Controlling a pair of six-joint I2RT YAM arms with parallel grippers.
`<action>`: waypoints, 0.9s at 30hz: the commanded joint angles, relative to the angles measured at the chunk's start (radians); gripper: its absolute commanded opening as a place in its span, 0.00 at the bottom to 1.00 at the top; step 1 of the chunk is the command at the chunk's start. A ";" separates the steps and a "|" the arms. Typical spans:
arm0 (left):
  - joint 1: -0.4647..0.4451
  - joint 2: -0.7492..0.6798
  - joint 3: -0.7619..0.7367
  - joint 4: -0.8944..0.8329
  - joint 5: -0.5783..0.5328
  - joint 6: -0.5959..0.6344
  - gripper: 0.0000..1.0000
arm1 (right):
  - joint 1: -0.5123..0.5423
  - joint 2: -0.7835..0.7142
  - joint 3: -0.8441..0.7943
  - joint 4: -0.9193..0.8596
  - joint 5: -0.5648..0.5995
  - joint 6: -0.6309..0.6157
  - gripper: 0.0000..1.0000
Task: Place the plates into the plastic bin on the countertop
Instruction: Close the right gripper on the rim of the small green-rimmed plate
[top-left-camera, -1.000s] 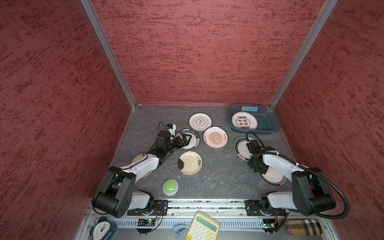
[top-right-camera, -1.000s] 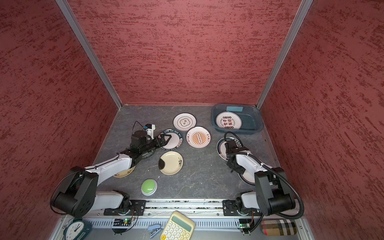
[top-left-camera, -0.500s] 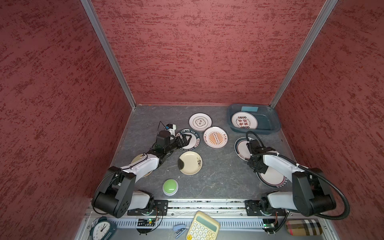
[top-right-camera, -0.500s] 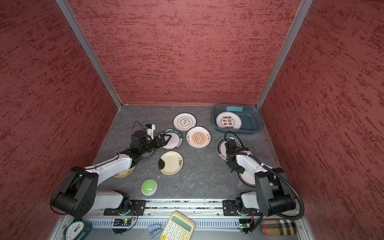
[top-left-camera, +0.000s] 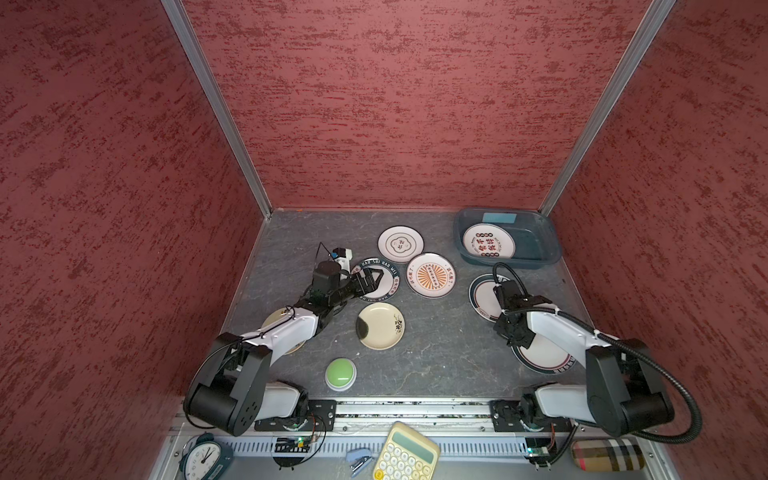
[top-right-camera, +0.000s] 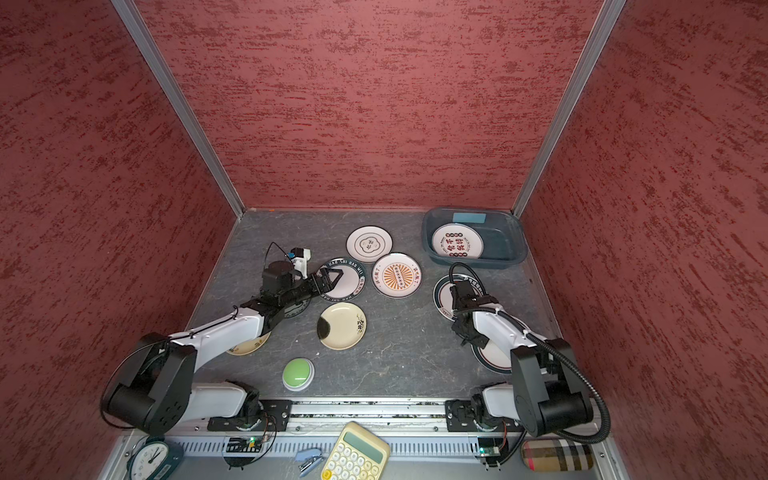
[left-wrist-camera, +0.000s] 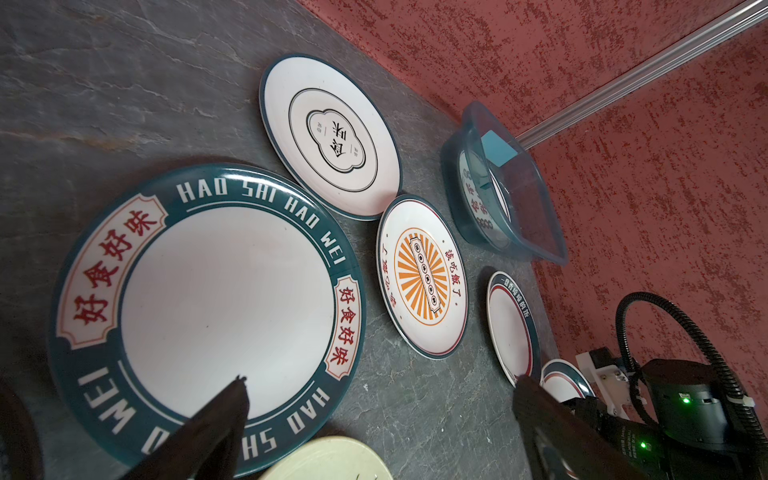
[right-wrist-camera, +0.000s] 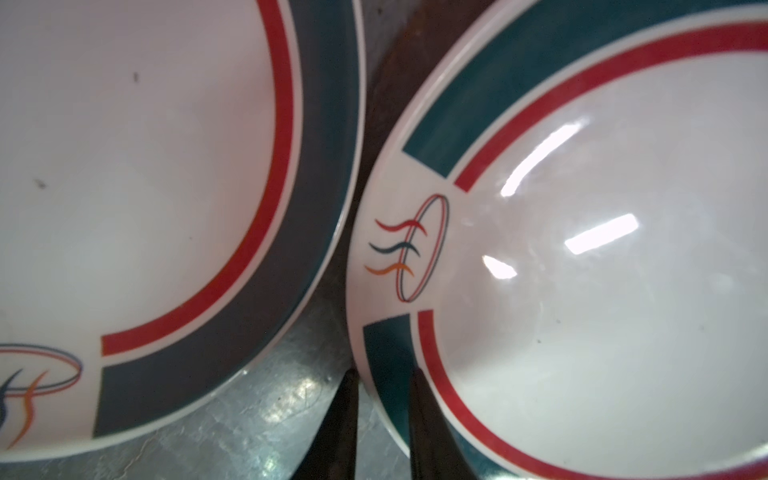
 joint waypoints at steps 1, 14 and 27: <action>0.007 0.003 -0.005 0.002 0.006 0.004 0.99 | 0.013 -0.021 0.000 -0.026 0.007 0.010 0.27; 0.008 0.003 -0.007 0.004 0.007 0.003 0.99 | 0.033 0.107 0.103 -0.127 0.123 -0.005 0.35; 0.011 0.009 -0.007 0.002 0.002 0.001 0.99 | 0.088 0.216 0.171 -0.188 0.212 0.004 0.27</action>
